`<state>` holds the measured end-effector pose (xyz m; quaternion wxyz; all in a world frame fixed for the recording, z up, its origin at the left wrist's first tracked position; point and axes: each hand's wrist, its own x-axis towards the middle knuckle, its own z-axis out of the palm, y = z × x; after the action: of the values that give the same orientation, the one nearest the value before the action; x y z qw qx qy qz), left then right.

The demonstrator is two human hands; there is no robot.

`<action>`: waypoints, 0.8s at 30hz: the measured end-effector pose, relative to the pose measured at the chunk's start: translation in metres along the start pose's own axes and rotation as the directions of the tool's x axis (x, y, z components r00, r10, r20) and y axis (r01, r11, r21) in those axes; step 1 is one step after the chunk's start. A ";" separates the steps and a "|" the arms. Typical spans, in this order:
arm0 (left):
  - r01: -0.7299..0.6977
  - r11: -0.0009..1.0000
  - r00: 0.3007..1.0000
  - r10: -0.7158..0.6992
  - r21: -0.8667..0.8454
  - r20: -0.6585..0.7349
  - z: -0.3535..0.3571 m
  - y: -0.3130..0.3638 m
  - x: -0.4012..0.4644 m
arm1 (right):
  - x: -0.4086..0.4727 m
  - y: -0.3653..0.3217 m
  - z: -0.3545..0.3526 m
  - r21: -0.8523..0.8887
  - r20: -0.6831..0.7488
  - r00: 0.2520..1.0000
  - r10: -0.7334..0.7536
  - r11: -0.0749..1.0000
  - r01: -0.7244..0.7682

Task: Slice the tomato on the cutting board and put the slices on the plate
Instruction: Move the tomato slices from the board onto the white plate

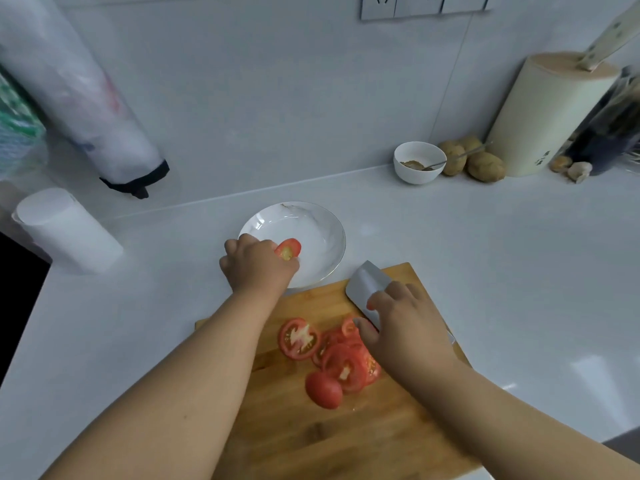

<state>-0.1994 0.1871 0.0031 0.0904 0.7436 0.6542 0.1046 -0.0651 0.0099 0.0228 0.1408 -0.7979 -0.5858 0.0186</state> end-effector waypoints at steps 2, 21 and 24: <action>-0.022 0.999 0.998 0.019 0.050 0.058 0.007 0.002 0.007 | 0.006 -0.004 0.002 0.025 0.008 1.000 -0.003 1.000 0.003; -0.316 0.935 0.827 0.355 -0.162 0.436 -0.009 -0.034 -0.078 | 0.016 -0.008 0.005 0.128 0.420 0.829 -0.370 0.928 0.350; -0.327 0.935 0.840 0.353 -0.134 0.412 -0.012 -0.032 -0.082 | 0.016 -0.010 0.004 0.139 0.413 0.824 -0.388 0.921 0.364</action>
<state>-0.2433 0.1094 0.0033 0.2341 0.8493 0.4724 -0.0284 -0.0707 0.0283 0.0231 0.0296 -0.6382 -0.7472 0.1830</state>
